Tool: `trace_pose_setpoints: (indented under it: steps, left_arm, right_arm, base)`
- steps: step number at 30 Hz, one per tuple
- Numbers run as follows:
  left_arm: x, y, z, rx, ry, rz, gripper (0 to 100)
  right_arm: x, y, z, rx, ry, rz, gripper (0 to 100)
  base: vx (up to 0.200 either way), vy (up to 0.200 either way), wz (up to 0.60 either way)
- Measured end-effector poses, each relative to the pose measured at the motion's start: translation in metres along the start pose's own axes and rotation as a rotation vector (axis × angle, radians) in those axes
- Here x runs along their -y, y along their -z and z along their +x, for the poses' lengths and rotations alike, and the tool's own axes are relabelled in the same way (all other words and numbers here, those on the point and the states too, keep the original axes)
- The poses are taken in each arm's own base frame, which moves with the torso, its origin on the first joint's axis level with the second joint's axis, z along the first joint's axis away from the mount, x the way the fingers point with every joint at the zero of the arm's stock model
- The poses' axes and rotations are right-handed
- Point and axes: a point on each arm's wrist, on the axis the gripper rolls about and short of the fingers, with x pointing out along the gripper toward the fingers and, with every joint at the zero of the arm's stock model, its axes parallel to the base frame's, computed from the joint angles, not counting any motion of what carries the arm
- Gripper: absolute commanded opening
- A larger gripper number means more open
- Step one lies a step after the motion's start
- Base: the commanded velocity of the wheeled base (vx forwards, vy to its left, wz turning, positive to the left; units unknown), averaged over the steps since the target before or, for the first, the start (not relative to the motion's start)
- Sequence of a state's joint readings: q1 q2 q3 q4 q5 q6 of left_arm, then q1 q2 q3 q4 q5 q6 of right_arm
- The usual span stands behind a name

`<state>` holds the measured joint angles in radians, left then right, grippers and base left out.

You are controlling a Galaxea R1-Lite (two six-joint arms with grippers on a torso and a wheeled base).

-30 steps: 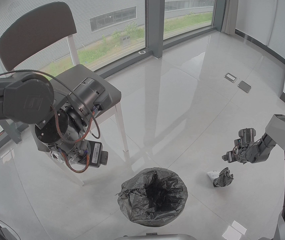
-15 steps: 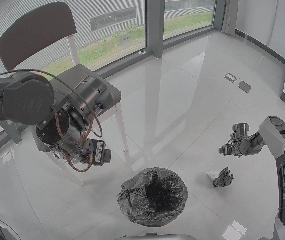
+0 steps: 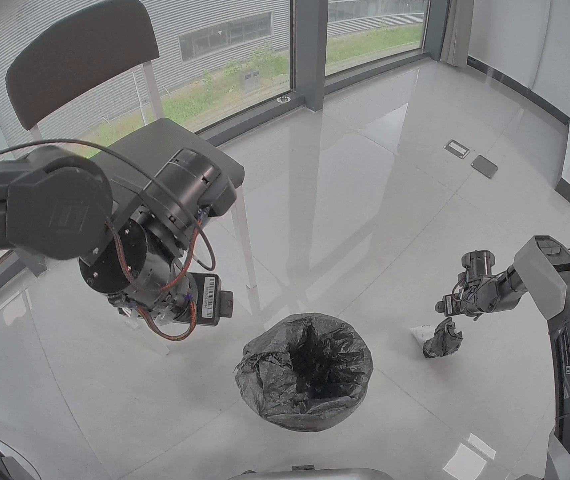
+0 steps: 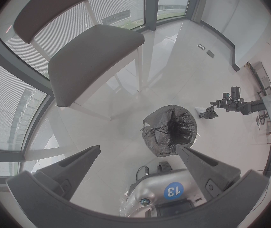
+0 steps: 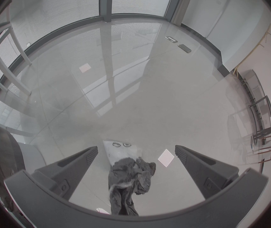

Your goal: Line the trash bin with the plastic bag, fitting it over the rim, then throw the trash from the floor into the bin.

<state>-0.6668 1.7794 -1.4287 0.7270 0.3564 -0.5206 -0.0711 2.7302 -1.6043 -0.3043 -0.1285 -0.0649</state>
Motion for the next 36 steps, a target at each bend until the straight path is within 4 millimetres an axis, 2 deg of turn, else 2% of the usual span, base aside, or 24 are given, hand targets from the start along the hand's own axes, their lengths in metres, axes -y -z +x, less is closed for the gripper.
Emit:
trace_pose_setpoints:
  steps: [8,30,31,36]
  left_arm:
    - [0.002,0.005,0.004,0.010,-0.012,0.010,100]
    - [0.004,0.006,0.004,0.021,-0.012,0.014,100]
    - [0.004,0.006,0.004,0.021,-0.013,0.014,100]
    - [0.004,0.006,0.004,0.021,-0.012,0.014,100]
  right_arm:
    - [-0.001,-0.004,0.011,-0.040,0.005,-0.006,100]
    - [-0.016,0.000,0.032,-0.145,-0.049,-0.027,100]
    - [-0.017,0.001,0.033,-0.155,-0.054,-0.028,0]
    - [-0.018,0.003,0.035,-0.180,-0.060,-0.031,0]
  base:
    - [0.000,0.000,0.00]
    - [0.000,0.000,0.00]
    - [0.000,0.000,0.00]
    - [0.000,0.000,0.00]
